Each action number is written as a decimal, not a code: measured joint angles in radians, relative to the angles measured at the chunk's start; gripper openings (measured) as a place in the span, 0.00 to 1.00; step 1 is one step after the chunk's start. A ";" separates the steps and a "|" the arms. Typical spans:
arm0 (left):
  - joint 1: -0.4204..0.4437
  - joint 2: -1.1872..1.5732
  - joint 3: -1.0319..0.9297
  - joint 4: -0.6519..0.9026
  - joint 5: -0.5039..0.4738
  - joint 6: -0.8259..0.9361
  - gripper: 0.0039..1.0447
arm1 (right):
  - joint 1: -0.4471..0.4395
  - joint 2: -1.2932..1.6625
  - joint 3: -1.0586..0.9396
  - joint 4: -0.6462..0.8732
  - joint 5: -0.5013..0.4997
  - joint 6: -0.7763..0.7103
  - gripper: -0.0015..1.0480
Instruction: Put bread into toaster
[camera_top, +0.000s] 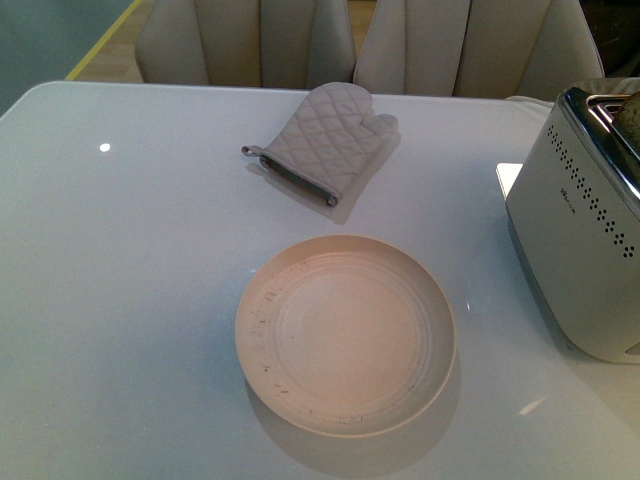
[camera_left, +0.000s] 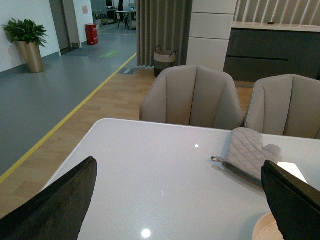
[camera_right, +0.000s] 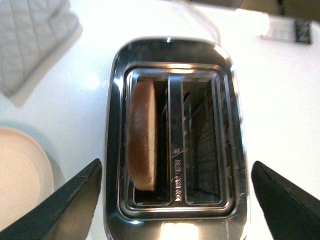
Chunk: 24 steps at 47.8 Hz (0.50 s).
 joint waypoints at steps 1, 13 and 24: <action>0.000 0.000 0.000 0.000 0.000 0.000 0.94 | -0.004 -0.027 -0.011 0.016 -0.001 0.008 0.88; 0.000 0.000 0.000 0.000 0.000 0.000 0.94 | -0.063 -0.506 -0.278 0.375 -0.130 0.119 0.77; 0.000 0.000 0.000 0.000 0.000 0.000 0.94 | -0.015 -0.673 -0.576 0.553 -0.102 0.147 0.28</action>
